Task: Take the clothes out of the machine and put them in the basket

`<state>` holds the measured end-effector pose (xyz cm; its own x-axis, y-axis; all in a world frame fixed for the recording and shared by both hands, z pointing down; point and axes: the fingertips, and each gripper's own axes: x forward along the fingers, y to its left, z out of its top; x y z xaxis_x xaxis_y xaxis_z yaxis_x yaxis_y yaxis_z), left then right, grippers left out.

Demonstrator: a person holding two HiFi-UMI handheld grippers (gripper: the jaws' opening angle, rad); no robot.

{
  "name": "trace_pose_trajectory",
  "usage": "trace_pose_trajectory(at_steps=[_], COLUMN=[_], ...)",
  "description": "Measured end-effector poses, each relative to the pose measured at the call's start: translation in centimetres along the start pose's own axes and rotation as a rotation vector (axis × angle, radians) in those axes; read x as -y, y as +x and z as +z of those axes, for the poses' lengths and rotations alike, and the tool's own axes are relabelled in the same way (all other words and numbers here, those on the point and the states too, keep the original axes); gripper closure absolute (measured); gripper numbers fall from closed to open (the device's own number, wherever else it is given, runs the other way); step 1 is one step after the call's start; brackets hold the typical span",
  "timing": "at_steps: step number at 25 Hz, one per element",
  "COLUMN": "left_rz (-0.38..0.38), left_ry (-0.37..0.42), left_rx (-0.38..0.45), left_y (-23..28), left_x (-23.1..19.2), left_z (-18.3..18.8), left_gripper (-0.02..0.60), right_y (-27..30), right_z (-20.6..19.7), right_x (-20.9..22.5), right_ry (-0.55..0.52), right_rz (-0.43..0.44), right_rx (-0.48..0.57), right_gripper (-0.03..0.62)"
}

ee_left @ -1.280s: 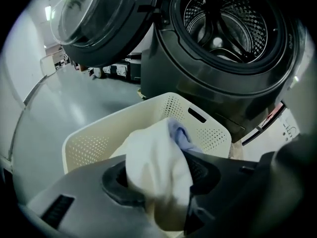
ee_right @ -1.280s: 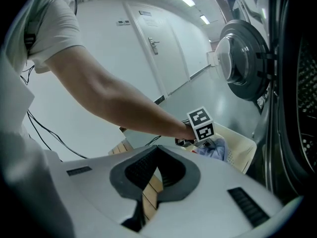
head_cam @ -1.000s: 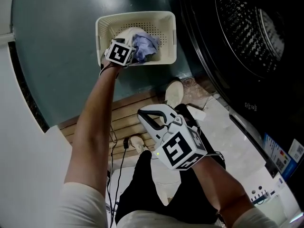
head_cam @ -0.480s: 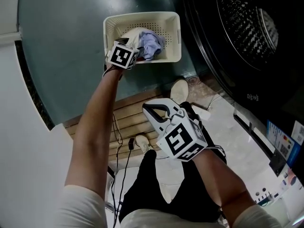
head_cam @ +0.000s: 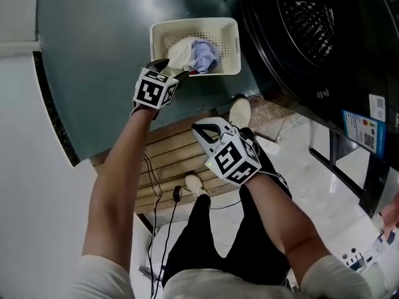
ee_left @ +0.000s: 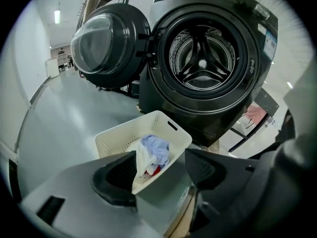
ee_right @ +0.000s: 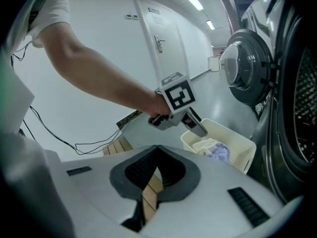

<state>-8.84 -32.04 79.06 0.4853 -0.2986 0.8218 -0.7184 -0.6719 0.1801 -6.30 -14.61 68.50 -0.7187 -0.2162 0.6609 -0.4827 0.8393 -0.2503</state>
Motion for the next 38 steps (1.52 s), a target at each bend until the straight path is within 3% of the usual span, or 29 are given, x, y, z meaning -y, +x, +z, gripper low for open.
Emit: trace_pose_trajectory(at_steps=[8, 11, 17, 22, 28, 38], left_rz=[-0.043, -0.063, -0.129, -0.187, -0.234, -0.257], left_ry=[-0.015, -0.018, -0.023, 0.018, 0.083, 0.075], left_rx=[0.138, 0.201, 0.329, 0.363, 0.379, 0.425], left_y=[-12.7, -17.7, -28.5, -36.9, -44.9, -54.6], left_x=[5.7, 8.4, 15.6, 21.7, 27.9, 34.5], left_z=[-0.1, -0.1, 0.1, -1.0, -3.0, -6.1], left_gripper=[0.315, 0.332, 0.407, 0.499, 0.571, 0.583], right_y=[-2.3, -4.5, -11.3, -16.7, -23.1, -30.7], right_z=[-1.6, 0.1, 4.2, 6.3, 8.8, 11.3], right_x=[-2.9, -3.5, -8.1, -14.0, -19.3, -28.2], right_ry=[0.03, 0.071, -0.003, -0.074, -0.022, -0.035], right_rz=[-0.078, -0.117, -0.116, -0.089, -0.132, -0.157], right_rx=[0.04, 0.097, 0.118, 0.109, 0.176, 0.265], right_gripper=[0.589, 0.589, 0.589, 0.589, 0.589, 0.589])
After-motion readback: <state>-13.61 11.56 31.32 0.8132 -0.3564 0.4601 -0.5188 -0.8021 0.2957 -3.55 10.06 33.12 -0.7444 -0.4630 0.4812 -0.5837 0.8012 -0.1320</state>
